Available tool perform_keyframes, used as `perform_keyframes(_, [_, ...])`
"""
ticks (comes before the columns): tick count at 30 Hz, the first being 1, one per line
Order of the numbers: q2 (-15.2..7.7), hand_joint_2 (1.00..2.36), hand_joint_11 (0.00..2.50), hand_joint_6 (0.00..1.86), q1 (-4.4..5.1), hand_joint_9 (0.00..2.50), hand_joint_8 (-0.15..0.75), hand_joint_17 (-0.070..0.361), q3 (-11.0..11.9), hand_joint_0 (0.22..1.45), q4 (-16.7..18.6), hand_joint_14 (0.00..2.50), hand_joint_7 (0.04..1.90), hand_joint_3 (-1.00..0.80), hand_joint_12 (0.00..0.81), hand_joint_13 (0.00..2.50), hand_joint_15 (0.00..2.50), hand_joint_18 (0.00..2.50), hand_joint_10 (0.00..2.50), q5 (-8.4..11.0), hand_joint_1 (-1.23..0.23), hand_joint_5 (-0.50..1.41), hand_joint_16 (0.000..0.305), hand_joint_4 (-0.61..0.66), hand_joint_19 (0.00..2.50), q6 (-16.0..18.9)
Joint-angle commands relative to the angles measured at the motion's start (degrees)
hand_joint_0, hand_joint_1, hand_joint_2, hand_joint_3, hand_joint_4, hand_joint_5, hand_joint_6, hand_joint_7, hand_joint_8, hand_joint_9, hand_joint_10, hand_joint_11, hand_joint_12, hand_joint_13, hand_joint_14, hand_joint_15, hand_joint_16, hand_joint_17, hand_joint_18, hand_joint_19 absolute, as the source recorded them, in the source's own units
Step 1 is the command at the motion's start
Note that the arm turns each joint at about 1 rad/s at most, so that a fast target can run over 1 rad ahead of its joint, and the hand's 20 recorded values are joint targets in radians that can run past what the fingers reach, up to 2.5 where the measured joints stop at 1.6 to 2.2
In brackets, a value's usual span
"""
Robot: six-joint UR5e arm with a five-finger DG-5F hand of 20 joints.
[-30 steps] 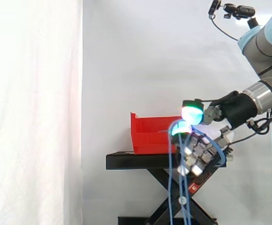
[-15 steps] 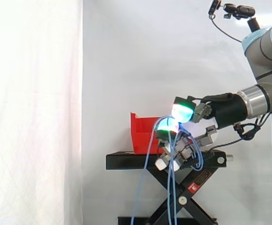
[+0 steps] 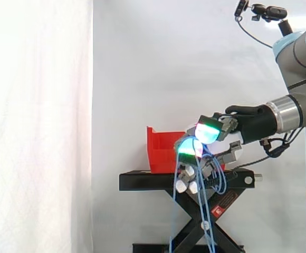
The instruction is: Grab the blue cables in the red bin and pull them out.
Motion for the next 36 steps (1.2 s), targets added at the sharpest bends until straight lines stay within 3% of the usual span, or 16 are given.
perform_keyframes(1, [0.04,1.00,0.54,0.11,0.18,1.02,0.268,0.107,0.00,0.93,-0.05,0.02,0.95,-1.00,0.343,0.72,0.40,0.64,0.02,0.10,-0.88,1.00,0.048,0.13,0.54,1.68])
perform_keyframes(6, [-0.05,1.00,0.57,0.11,0.27,1.03,0.269,0.107,-0.09,0.93,-0.23,0.02,0.95,-1.00,0.345,0.77,0.45,0.64,0.02,0.18,-0.88,0.99,0.048,0.12,0.53,3.27])
perform_keyframes(9, [0.04,1.00,0.61,0.11,0.27,1.05,0.271,0.108,-1.93,0.93,-0.58,0.02,0.95,-1.00,0.350,0.84,0.53,0.67,0.02,0.01,-0.88,0.99,0.048,0.12,0.58,6.17])
perform_keyframes(13, [-0.05,1.00,0.62,0.10,0.62,1.05,0.268,0.109,-2.11,0.93,-0.58,0.02,0.96,-1.00,0.349,0.93,0.63,0.72,0.02,0.18,-0.88,0.99,0.049,0.13,0.64,10.56])
perform_keyframes(23, [-0.05,1.00,0.64,0.11,0.71,1.05,0.264,0.108,-2.20,0.93,-2.95,0.03,0.96,-1.00,0.338,1.11,0.91,0.86,0.03,0.18,-0.88,0.99,0.048,0.12,0.83,12.93])
perform_keyframes(28, [-0.05,1.00,0.64,0.11,1.24,1.06,0.267,0.106,-2.11,0.93,-7.52,0.03,0.96,-1.00,0.332,1.19,1.07,0.90,0.02,0.18,-0.88,0.98,0.047,0.13,0.90,20.58])
perform_keyframes(33, [-0.05,1.00,0.65,0.11,1.41,1.06,0.265,0.101,-2.20,0.93,-8.23,0.03,0.96,-1.00,0.321,1.30,1.30,1.05,0.02,0.18,-0.88,0.98,0.045,0.13,1.19,24.01])
perform_keyframes(36, [0.04,1.00,0.65,0.11,1.50,1.06,0.268,0.100,-3.08,0.93,-8.75,0.03,0.96,-1.00,0.303,1.37,1.47,1.10,0.02,0.10,-0.87,0.98,0.044,0.13,1.23,26.56])
